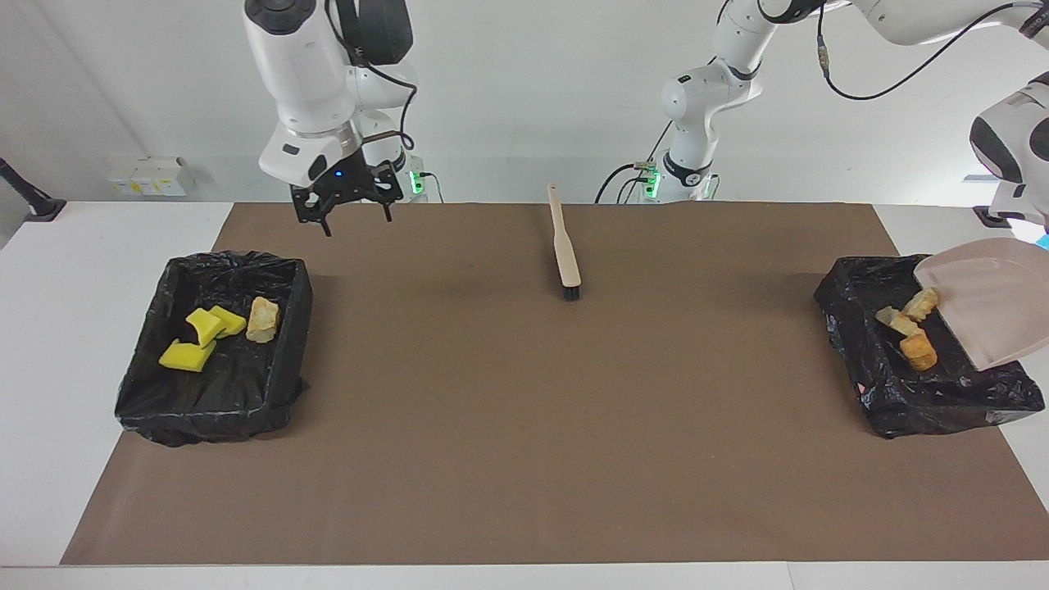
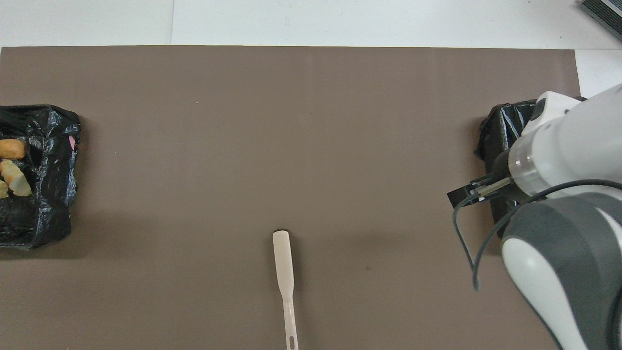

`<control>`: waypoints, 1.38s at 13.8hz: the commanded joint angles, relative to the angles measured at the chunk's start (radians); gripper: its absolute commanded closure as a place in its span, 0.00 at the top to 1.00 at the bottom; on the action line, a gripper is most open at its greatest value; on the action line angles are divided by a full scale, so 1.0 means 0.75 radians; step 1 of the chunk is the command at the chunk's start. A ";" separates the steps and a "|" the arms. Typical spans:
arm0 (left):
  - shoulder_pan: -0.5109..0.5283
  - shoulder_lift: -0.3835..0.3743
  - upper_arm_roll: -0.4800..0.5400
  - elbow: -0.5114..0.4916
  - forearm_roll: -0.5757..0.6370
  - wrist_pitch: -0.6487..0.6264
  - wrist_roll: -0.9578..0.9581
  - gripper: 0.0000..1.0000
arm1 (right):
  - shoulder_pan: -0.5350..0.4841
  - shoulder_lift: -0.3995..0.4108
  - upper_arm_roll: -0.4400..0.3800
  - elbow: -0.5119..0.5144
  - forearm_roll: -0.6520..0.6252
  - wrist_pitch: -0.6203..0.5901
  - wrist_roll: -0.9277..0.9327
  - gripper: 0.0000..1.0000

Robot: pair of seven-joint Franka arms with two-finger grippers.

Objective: Sweep and dump trash in bin
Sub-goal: 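Tilt the dustpan with the left gripper to dump scraps into the bag, then bring the empty dustpan to the table center with the left gripper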

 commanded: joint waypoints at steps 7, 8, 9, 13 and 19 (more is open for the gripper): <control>-0.050 -0.187 -0.013 -0.033 0.054 -0.001 -0.067 0.00 | -0.187 -0.015 -0.053 0.051 -0.018 -0.032 -0.002 1.00; -0.102 -0.189 -0.013 -0.033 -0.014 -0.037 -0.113 0.00 | -0.187 -0.051 -0.051 0.040 0.002 -0.034 0.051 1.00; -0.148 -0.183 -0.013 -0.025 -0.093 -0.094 -0.183 0.00 | -0.173 -0.062 -0.047 0.026 0.021 -0.032 0.096 1.00; -0.323 -0.179 -0.018 -0.027 -0.476 -0.291 -0.467 0.00 | -0.144 -0.062 -0.033 0.028 0.023 -0.030 0.109 1.00; -0.665 -0.107 -0.020 -0.045 -0.771 -0.455 -1.268 0.00 | -0.155 -0.060 -0.043 0.048 0.031 -0.069 0.109 1.00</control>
